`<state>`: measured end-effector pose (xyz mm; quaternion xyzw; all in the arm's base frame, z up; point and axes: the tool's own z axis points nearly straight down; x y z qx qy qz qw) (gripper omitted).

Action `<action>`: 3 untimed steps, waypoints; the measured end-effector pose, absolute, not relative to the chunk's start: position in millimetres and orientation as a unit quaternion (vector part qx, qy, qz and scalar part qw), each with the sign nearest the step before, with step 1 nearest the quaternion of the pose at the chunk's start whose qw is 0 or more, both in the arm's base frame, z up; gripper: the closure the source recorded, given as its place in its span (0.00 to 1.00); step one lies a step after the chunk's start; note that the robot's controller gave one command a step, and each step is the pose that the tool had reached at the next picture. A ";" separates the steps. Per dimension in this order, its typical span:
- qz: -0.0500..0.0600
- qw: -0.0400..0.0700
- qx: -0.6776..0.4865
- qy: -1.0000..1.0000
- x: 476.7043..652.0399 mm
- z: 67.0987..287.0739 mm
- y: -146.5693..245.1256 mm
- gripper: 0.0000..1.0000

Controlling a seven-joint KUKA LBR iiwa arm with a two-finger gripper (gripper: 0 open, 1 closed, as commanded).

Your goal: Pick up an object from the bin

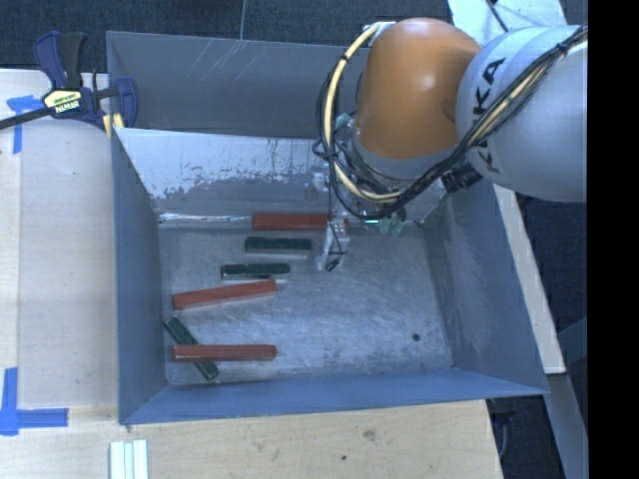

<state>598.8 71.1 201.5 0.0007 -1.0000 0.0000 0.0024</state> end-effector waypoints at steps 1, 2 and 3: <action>-0.001 0.002 0.097 -0.995 570.6 116.5 131.8 0.00; -0.001 0.001 0.220 -0.975 541.4 68.8 190.3 0.00; -0.001 -0.002 0.217 -0.976 544.2 71.7 188.5 1.00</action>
Offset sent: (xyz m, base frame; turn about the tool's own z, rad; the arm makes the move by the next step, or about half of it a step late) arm -0.0264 0.0589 -0.0819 -0.1898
